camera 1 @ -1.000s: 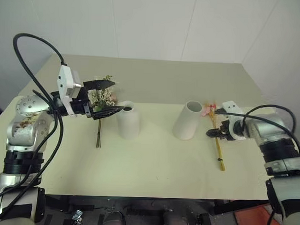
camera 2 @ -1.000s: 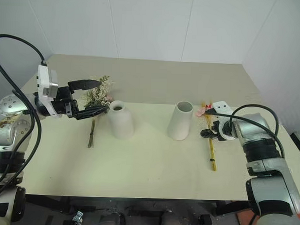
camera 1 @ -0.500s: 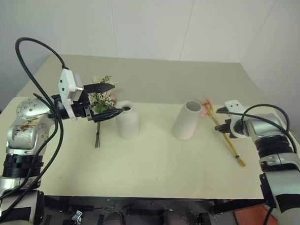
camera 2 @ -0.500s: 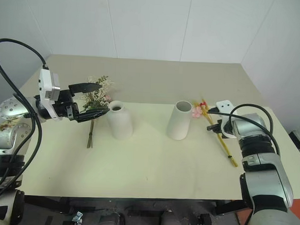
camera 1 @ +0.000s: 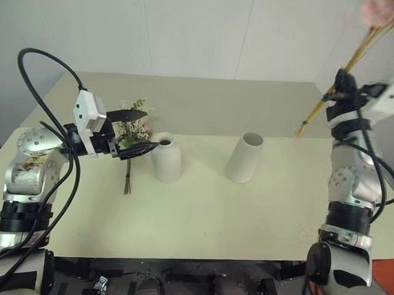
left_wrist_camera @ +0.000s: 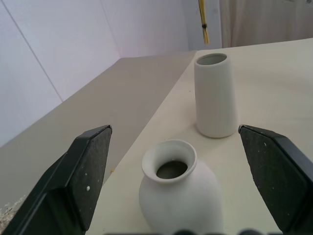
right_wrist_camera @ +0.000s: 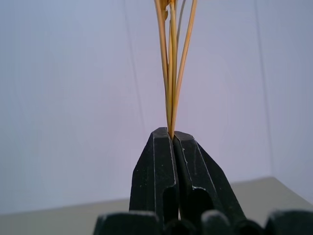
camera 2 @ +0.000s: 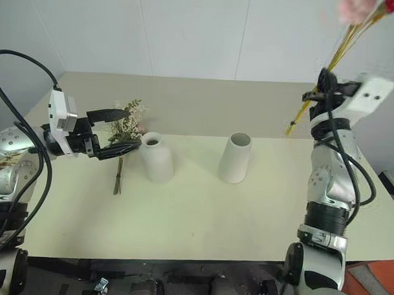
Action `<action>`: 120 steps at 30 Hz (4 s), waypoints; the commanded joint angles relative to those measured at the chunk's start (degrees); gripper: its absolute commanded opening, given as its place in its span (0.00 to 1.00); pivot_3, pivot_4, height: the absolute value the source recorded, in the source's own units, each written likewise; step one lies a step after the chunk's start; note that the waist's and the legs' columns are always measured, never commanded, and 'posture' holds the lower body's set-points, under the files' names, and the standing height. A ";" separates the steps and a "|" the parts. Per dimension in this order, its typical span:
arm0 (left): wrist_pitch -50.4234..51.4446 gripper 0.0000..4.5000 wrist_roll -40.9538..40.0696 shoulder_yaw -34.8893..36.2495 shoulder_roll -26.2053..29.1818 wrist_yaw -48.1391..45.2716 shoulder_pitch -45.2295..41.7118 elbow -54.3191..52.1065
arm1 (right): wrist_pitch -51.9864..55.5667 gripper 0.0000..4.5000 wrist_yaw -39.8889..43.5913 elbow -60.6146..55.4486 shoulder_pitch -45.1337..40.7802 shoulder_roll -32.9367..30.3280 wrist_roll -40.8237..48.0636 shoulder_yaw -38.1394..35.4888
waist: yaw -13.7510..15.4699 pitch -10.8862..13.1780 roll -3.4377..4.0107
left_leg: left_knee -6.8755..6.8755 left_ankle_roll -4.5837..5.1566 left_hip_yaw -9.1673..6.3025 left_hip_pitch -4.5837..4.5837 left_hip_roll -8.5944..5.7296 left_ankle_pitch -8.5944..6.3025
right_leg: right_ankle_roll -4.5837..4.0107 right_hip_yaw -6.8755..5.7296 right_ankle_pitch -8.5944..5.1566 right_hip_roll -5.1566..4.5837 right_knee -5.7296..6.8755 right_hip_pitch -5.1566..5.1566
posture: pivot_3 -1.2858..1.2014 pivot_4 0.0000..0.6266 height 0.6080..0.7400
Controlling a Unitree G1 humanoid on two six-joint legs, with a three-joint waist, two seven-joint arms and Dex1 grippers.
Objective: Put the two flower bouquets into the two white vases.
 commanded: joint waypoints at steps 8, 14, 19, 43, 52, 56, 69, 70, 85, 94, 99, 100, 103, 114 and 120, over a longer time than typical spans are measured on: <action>-0.75 1.00 0.35 1.22 1.08 0.22 0.60 -1.31 | 5.55 0.00 3.66 -11.19 -0.08 3.51 7.82 5.77 | -0.03 -0.01 0.01 | -0.02 0.02 0.01 0.08 0.01 0.01 | -0.05 0.01 0.01 0.03 0.05 0.01 | 0.52 0.24 1.00; -0.45 1.00 -0.12 2.00 1.69 0.68 2.12 -2.46 | 6.63 0.00 2.79 -11.67 0.30 5.11 8.20 7.18 | 0.21 0.00 0.02 | -0.02 0.02 0.00 0.02 0.01 0.01 | -0.06 -0.01 0.01 0.02 0.01 -0.02 | 0.52 0.24 1.00; -0.28 1.00 -0.31 2.19 1.93 0.94 2.39 -2.66 | 7.01 0.00 3.42 -12.42 1.58 5.62 7.51 8.47 | 0.36 0.00 0.02 | -0.01 0.02 0.01 0.02 0.01 0.01 | -0.06 -0.02 0.01 0.02 0.02 -0.02 | 0.52 0.24 1.00; -3.43 1.00 2.32 3.45 -0.53 7.78 2.88 -2.68 | 13.48 0.98 7.60 -24.80 21.23 3.46 8.06 13.53 | 0.43 0.00 0.02 | -0.01 0.02 0.00 0.02 0.01 0.01 | -0.06 -0.02 0.00 0.01 0.01 -0.01 | 0.52 0.24 1.00; 20.63 1.00 20.32 1.55 -5.33 41.62 -3.05 -9.39 | 26.57 0.98 15.77 -31.23 30.12 -16.83 13.40 5.03 | 0.92 0.02 -0.02 | 0.05 0.01 -0.02 0.04 -0.01 0.01 | -0.01 -0.03 0.01 0.00 -0.03 0.07 | 0.52 0.24 1.00; 39.86 1.00 15.31 -1.59 -1.66 35.40 -8.86 -6.73 | 27.46 0.98 21.80 -29.35 32.93 -25.91 13.79 -1.02 | 0.72 0.02 -0.03 | -0.01 0.02 -0.07 0.05 -0.03 0.01 | 0.18 -0.04 -0.12 0.01 -0.05 0.06 | 0.52 0.24 1.00; 56.78 1.00 19.32 -14.32 -7.76 37.39 -28.21 22.96 | 29.98 0.98 27.55 -31.38 36.89 -32.82 13.54 -5.92 | 0.50 0.05 -0.09 | -0.09 0.03 -0.52 0.10 -0.39 0.00 | 0.47 -0.02 -0.36 -0.06 -0.02 0.13 | 0.52 0.24 1.00; 56.00 1.00 20.20 -15.54 -8.51 37.70 -29.12 25.53 | 30.28 0.98 28.51 -32.41 37.50 -33.34 14.43 -6.85 | 0.55 0.05 -0.09 | -0.08 0.03 -0.53 0.01 -0.40 0.00 | 0.47 -0.03 -0.36 -0.07 -0.02 0.05 | 0.52 0.24 1.00; 45.99 0.43 25.67 -18.19 -13.89 38.55 -35.37 46.20 | 31.03 1.00 29.71 -35.83 40.70 -34.24 13.58 -10.20 | 0.81 0.08 -0.14 | -0.04 0.02 -0.66 -0.06 -0.56 0.01 | 0.49 -0.11 -0.35 -0.17 -0.02 0.08 | 0.52 0.24 1.00; 35.09 0.01 26.91 -11.57 -14.85 49.65 -33.45 41.79 | 29.70 1.00 30.26 -34.72 41.26 -33.34 11.75 -9.06 | 0.80 0.09 -0.15 | -0.02 0.02 -0.70 -0.07 -0.57 0.01 | 0.50 -0.13 -0.35 -0.17 -0.02 0.07 | 0.52 0.24 1.00; 10.05 0.01 19.57 4.14 -19.10 58.48 -28.20 30.56 | 28.71 1.00 30.87 -34.47 41.53 -32.58 10.77 -9.02 | 1.48 0.10 -0.17 | 0.01 0.01 -0.68 -0.09 -0.58 0.01 | 0.16 -0.14 -0.09 -0.24 -0.03 0.09 | 0.52 0.24 1.00; 6.61 0.01 18.09 6.01 -19.60 58.09 -27.70 28.89 | 28.67 1.00 30.93 -34.51 41.50 -32.09 11.09 -9.30 | 1.54 0.10 -0.17 | 0.03 0.01 -0.68 -0.10 -0.58 0.01 | 0.15 -0.15 -0.07 -0.23 -0.03 0.09 | 0.52 0.24 1.00; 1.58 0.01 5.29 16.07 -21.07 50.90 -27.56 24.18 | 32.59 1.00 30.60 -34.68 40.99 -30.43 16.68 -11.46 | 1.74 0.10 -0.17 | 0.03 0.01 -0.67 -0.10 -0.59 0.01 | 0.14 -0.14 -0.06 -0.23 -0.04 0.09 | 0.52 0.24 1.00; 7.23 0.01 -21.80 20.52 -19.41 9.60 -21.71 16.20 | 30.70 1.00 31.79 -38.51 43.01 -26.93 21.00 -9.79 | 2.17 0.09 -0.16 | 0.26 0.00 -0.77 0.45 -0.58 0.02 | 0.60 -0.34 -0.34 -0.25 -0.09 0.91 | 0.52 0.24 1.00; 4.92 0.01 -18.19 14.78 -20.02 1.45 -24.41 25.54 | 29.06 1.00 30.24 -39.21 42.88 -25.67 19.23 -7.28 | 2.12 0.09 -0.16 | 0.41 0.01 -0.83 0.43 -0.61 0.02 | 0.61 -0.34 -0.34 -0.26 -0.16 1.04 | 0.52 0.24 1.00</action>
